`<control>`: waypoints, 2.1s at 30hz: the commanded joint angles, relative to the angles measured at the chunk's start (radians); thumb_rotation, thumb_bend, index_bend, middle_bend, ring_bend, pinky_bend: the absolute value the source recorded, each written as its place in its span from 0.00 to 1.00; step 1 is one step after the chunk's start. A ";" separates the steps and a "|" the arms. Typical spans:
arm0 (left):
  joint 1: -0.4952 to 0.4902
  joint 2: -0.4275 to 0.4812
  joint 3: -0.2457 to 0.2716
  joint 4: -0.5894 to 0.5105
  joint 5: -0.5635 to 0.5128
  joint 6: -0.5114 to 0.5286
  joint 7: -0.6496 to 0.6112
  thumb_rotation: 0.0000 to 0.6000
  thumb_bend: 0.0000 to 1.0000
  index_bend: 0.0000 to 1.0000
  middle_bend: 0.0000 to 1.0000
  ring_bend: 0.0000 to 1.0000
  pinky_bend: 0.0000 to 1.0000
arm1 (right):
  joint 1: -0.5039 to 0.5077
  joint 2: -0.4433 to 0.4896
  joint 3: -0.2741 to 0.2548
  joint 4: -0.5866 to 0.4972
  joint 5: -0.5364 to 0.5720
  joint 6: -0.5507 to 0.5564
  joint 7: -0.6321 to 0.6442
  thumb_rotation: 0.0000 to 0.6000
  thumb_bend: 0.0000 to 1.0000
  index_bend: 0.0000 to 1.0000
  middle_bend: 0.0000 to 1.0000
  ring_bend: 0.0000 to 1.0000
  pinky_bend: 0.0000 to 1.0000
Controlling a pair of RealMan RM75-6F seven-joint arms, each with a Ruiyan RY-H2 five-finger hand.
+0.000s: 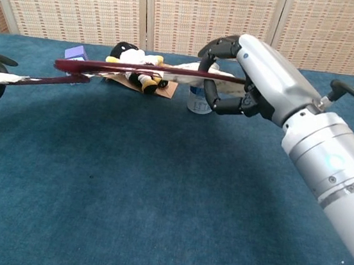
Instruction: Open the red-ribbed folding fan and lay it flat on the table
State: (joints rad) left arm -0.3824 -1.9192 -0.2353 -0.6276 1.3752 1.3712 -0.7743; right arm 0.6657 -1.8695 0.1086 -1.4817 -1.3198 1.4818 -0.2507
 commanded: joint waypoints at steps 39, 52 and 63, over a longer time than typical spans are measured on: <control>0.066 0.290 0.184 -0.251 0.099 -0.130 -0.023 1.00 0.43 0.00 0.00 0.00 0.07 | -0.151 0.403 -0.101 -0.358 0.076 -0.226 -0.457 1.00 0.07 0.00 0.00 0.00 0.00; 0.175 0.489 0.182 -0.516 0.189 0.197 0.236 1.00 0.42 0.00 0.00 0.00 0.05 | -0.396 0.656 -0.196 -0.366 -0.048 0.070 -0.298 1.00 0.06 0.00 0.00 0.00 0.00; 0.240 0.677 0.225 -0.797 0.191 0.212 0.645 1.00 0.42 0.00 0.00 0.00 0.05 | -0.574 0.746 -0.195 -0.160 -0.039 0.175 0.030 1.00 0.07 0.00 0.00 0.00 0.00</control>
State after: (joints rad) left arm -0.1650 -1.3025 -0.0267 -1.3409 1.5698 1.5930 -0.2064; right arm 0.1192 -1.1560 -0.0977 -1.6793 -1.3684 1.6609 -0.2823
